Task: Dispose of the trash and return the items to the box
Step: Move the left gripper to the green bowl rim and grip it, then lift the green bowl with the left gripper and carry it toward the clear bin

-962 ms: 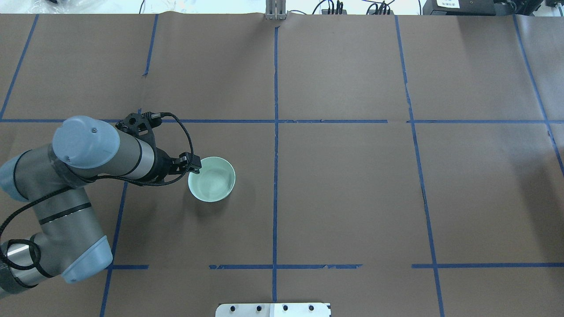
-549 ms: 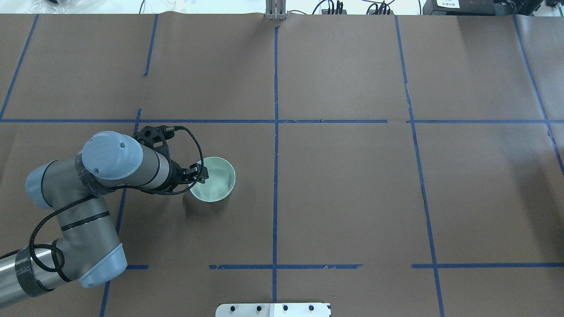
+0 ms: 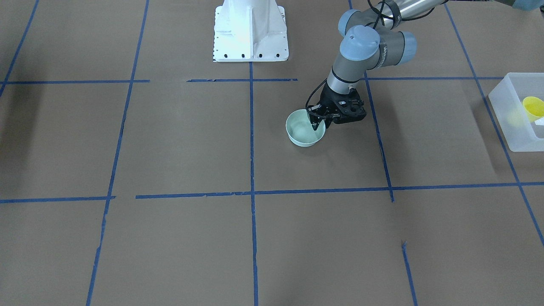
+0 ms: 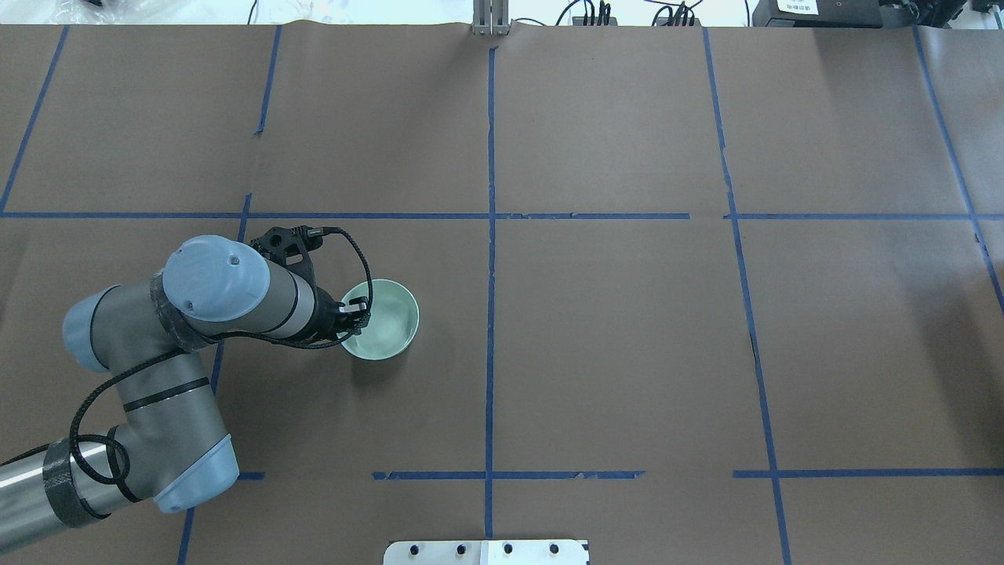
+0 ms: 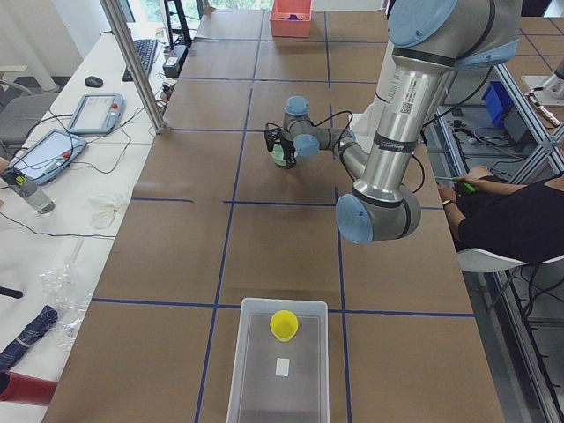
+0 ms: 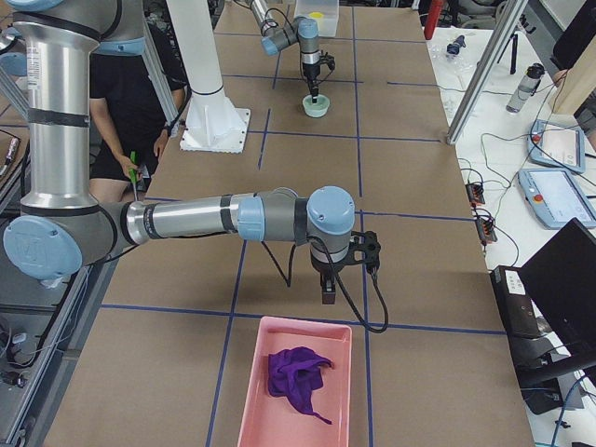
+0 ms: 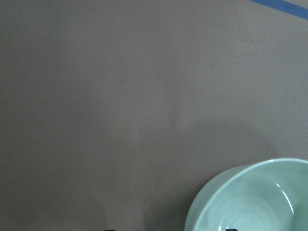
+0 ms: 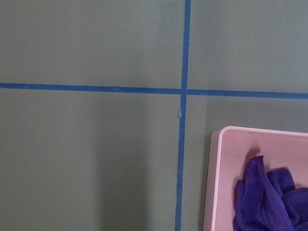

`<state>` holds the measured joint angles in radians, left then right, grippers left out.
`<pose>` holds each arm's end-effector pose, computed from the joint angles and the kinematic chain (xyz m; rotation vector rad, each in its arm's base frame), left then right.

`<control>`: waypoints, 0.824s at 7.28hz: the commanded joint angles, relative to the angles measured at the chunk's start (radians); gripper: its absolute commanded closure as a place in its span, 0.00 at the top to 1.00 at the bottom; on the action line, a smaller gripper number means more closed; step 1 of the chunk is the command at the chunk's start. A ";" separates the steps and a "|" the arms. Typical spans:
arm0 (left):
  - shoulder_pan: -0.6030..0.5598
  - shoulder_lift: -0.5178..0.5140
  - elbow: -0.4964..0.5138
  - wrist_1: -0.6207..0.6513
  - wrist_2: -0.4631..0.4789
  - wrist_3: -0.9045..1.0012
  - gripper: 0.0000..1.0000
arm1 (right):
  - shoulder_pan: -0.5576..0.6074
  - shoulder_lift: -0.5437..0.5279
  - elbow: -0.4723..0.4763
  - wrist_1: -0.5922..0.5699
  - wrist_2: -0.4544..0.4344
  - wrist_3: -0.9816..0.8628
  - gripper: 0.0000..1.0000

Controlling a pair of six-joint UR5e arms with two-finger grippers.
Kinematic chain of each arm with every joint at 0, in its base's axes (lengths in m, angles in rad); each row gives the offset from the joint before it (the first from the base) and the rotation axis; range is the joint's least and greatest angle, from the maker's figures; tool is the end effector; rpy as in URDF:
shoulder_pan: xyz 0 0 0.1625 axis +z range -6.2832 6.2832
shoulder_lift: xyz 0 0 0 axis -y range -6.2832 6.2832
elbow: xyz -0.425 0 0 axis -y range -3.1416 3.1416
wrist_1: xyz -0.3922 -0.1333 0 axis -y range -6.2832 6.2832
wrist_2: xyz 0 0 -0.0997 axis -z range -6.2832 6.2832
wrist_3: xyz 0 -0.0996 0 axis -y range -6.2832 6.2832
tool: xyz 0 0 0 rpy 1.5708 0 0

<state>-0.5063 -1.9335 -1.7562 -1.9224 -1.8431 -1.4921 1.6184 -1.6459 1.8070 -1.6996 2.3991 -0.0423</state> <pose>0.4929 -0.3951 0.3371 0.0150 0.9317 -0.2739 0.0816 -0.4537 0.5875 0.0676 -0.8260 -0.0084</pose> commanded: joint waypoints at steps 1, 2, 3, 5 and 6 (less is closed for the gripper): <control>-0.001 -0.001 -0.008 0.005 -0.005 0.001 0.00 | 0.000 0.000 0.000 0.000 0.000 -0.001 1.00; -0.014 0.007 -0.081 0.049 -0.052 0.001 0.00 | 0.000 0.000 -0.002 0.000 0.000 -0.001 1.00; -0.061 -0.001 -0.170 0.192 -0.106 0.009 0.00 | -0.002 0.000 -0.003 0.000 -0.001 -0.001 1.00; -0.151 -0.004 -0.238 0.263 -0.108 0.027 0.00 | -0.021 -0.006 -0.005 0.000 -0.001 -0.001 1.00; -0.206 -0.001 -0.236 0.263 -0.110 0.096 0.00 | -0.031 -0.008 -0.006 0.000 -0.009 -0.005 1.00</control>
<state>-0.6497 -1.9366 -1.9790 -1.6759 -1.9483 -1.4540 1.6016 -1.6503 1.8026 -1.6997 2.3963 -0.0440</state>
